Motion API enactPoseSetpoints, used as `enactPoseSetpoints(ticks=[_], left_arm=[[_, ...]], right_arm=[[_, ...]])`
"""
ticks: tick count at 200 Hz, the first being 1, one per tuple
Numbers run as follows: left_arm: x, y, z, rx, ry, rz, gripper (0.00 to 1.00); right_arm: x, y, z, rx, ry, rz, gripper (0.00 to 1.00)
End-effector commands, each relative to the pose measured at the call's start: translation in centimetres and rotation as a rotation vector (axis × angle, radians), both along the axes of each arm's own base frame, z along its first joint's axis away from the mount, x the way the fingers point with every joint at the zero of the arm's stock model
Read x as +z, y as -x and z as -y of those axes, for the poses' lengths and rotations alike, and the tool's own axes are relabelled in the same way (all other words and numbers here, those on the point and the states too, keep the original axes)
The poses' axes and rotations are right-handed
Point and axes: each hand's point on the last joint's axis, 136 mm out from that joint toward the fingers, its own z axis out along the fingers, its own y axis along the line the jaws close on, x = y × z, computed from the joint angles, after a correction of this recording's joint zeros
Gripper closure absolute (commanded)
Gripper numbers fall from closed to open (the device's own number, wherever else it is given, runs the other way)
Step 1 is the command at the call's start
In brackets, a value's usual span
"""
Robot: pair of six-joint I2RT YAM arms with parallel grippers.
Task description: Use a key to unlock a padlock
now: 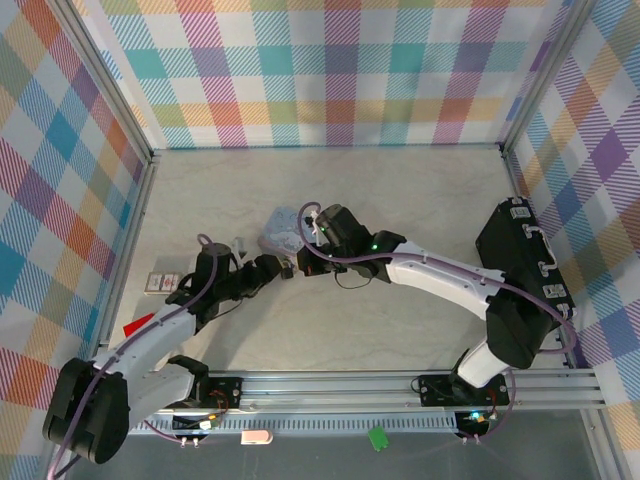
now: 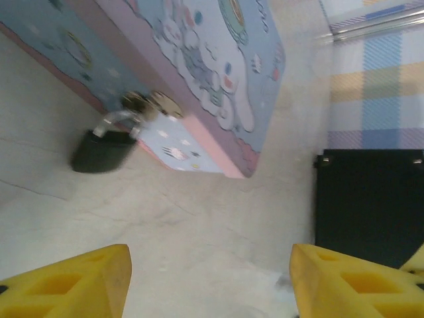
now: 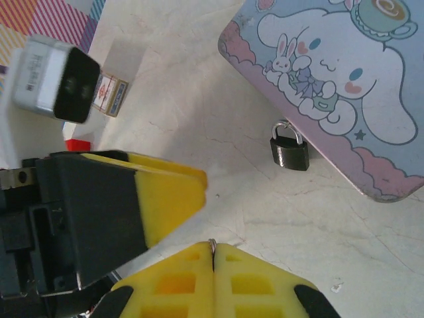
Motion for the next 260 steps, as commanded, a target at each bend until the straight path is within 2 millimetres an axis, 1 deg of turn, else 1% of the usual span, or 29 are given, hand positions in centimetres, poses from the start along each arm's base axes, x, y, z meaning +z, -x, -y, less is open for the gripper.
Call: enactPoseSetpoints(ticks=[1,23,37,49,57,76,105,124,142,171,185,216,260], left_arm=[[1.5,-0.6,1.9,0.027,0.211,-0.036,0.39],[1.4,-0.8,2.7,0.116,0.352,-0.114,0.42],[1.9,-0.8,2.9,0.172,0.414,-0.135,0.44],[2.7,-0.7,2.9,0.211,0.443,-0.135,0.44],[3.0,-0.7,2.5,0.247,0.444,-0.142,0.44],[4.3,-0.4,1.0,0.331,0.449,-0.127,0.41],[5.6,0.5,-1.4,0.434,0.452,-0.120,0.37],[6.7,0.8,-2.0,0.441,0.448,-0.090,0.36],[7.0,0.8,-1.4,0.404,0.433,-0.084,0.36],[5.6,0.6,0.1,0.344,0.414,-0.134,0.40],[5.4,0.4,0.7,0.334,0.445,-0.139,0.42],[5.8,0.3,1.2,0.335,0.446,-0.135,0.42],[5.5,0.4,1.4,0.356,0.483,-0.143,0.42]], right_arm=[[3.5,-0.6,0.1,0.001,-0.054,0.084,1.00],[4.2,-0.5,0.4,0.000,-0.076,0.117,1.00],[4.2,-0.3,0.4,0.004,-0.099,0.126,1.00],[4.0,-0.1,0.4,0.007,-0.115,0.124,1.00],[3.9,0.0,0.4,0.008,-0.124,0.122,1.00],[3.4,0.3,0.3,0.013,-0.154,0.120,1.00],[3.3,0.6,0.0,0.025,-0.198,0.124,1.00],[3.2,0.8,-0.2,0.034,-0.212,0.121,1.00],[3.1,0.7,-0.3,0.034,-0.214,0.120,1.00],[3.0,0.3,0.1,0.015,-0.192,0.136,1.00],[3.2,0.2,0.2,0.011,-0.193,0.149,1.00],[3.0,0.2,-0.2,0.022,-0.211,0.154,1.00],[2.7,0.5,-1.0,0.041,-0.274,0.146,1.00]])
